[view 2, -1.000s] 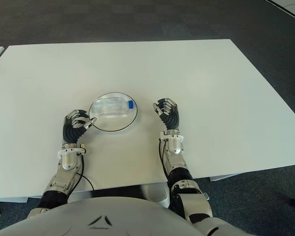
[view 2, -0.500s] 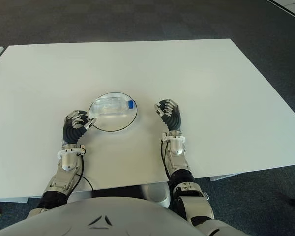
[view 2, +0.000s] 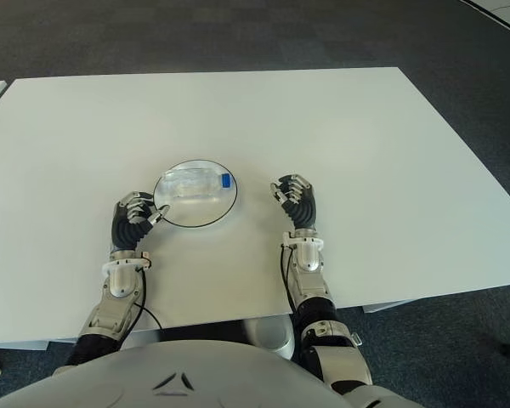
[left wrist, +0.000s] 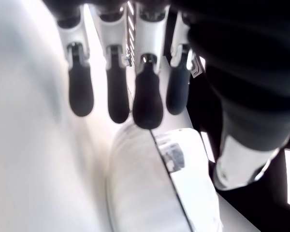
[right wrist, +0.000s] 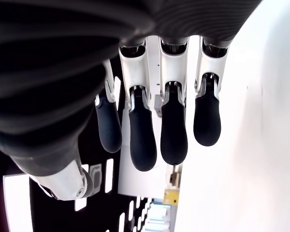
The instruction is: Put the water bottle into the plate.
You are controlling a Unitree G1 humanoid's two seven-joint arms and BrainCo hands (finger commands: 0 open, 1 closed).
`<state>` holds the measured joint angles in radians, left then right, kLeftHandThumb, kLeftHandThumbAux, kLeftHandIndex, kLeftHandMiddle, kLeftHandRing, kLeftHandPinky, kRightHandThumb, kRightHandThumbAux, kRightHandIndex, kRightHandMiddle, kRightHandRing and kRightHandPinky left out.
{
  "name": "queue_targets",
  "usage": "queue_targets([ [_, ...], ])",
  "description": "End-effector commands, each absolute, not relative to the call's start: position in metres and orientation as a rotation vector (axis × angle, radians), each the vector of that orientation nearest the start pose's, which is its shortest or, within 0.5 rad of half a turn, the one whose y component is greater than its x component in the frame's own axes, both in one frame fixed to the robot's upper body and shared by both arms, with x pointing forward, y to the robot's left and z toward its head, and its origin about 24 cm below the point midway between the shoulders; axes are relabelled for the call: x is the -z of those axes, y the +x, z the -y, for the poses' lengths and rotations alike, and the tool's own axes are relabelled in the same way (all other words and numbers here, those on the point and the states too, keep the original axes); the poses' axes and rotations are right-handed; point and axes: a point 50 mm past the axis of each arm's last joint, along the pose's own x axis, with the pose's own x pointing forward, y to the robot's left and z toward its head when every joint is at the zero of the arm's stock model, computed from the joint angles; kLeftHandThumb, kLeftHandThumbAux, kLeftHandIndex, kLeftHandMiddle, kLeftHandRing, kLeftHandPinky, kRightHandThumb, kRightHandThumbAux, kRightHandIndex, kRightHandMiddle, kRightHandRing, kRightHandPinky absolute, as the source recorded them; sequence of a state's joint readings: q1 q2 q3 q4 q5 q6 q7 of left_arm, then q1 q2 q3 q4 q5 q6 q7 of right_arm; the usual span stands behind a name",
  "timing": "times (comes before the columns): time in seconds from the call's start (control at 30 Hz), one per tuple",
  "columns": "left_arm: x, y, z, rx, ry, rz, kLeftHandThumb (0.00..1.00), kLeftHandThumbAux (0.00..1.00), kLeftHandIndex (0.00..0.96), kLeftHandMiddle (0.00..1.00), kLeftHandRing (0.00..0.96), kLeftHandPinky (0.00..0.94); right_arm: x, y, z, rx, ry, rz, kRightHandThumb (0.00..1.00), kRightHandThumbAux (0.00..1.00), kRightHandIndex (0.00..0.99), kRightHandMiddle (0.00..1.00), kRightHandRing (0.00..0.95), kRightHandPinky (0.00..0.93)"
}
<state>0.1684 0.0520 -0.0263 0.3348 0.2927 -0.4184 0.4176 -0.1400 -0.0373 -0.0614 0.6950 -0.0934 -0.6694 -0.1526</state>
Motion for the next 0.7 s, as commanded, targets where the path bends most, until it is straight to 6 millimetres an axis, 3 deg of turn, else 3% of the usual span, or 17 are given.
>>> queue_targets([
  [0.03,0.03,0.19,-0.168,-0.274,0.307,-0.058,0.709,0.716,0.436,0.751,0.754,0.752,0.023,0.242,0.17,0.135,-0.098,0.083,0.702,0.73,0.434,0.602,0.594,0.61],
  [0.4,0.038,0.181,-0.166,-0.281,0.266,-0.113,0.705,0.717,0.437,0.787,0.788,0.794,0.03,0.232,0.179,0.149,-0.102,0.052,0.703,0.727,0.434,0.595,0.597,0.606],
  [0.7,0.038,0.166,-0.152,-0.312,0.217,-0.117,0.705,0.716,0.438,0.811,0.813,0.825,0.02,0.23,0.181,0.148,-0.141,0.047,0.705,0.727,0.432,0.591,0.591,0.585],
])
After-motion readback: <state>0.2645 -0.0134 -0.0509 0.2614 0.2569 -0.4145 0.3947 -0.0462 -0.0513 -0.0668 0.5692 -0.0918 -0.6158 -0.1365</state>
